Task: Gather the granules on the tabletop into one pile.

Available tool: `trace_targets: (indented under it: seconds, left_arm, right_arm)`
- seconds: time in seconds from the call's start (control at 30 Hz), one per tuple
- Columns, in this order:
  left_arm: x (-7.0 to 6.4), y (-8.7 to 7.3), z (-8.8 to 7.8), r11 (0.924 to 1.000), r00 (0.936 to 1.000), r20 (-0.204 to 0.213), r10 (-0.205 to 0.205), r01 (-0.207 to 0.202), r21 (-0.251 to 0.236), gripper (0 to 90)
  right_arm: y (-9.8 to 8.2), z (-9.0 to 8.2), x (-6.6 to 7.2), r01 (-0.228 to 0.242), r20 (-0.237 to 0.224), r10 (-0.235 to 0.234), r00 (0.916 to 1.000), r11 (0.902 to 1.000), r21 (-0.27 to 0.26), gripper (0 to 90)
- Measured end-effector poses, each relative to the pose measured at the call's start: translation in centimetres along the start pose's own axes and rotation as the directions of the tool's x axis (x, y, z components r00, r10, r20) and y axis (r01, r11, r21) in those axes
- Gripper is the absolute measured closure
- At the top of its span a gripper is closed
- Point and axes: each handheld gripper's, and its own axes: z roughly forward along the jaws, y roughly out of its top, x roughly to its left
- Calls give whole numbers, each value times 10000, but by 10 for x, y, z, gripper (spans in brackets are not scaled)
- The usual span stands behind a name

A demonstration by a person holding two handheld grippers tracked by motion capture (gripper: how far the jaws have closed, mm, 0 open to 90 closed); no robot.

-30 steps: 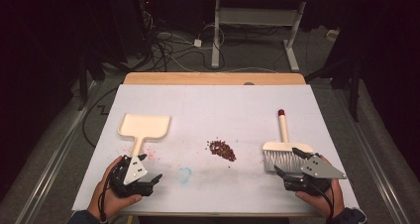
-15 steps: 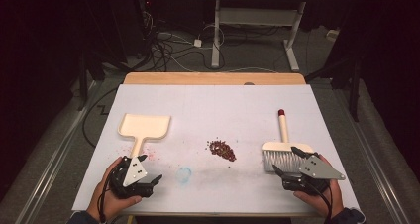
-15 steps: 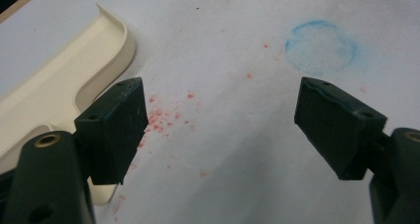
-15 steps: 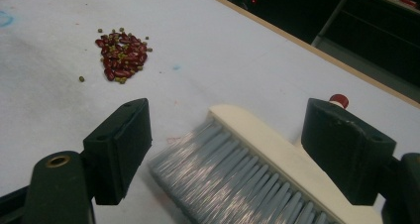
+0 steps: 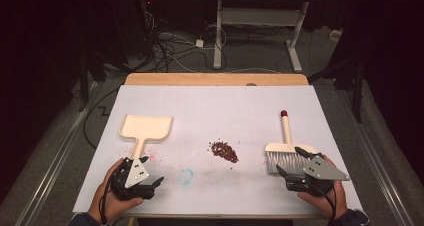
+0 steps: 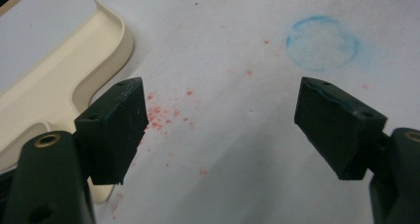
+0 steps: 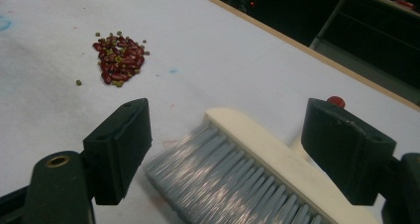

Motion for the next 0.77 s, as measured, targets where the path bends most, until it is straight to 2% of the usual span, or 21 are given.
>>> trace_targets:
  seconds: [0.77]
  left_arm:
    - [1,2,2,9999,9999,-65,-123,123,19,199]
  right_arm:
    - [1,-2,-1,119,145,-117,9998,9999,-113,203]
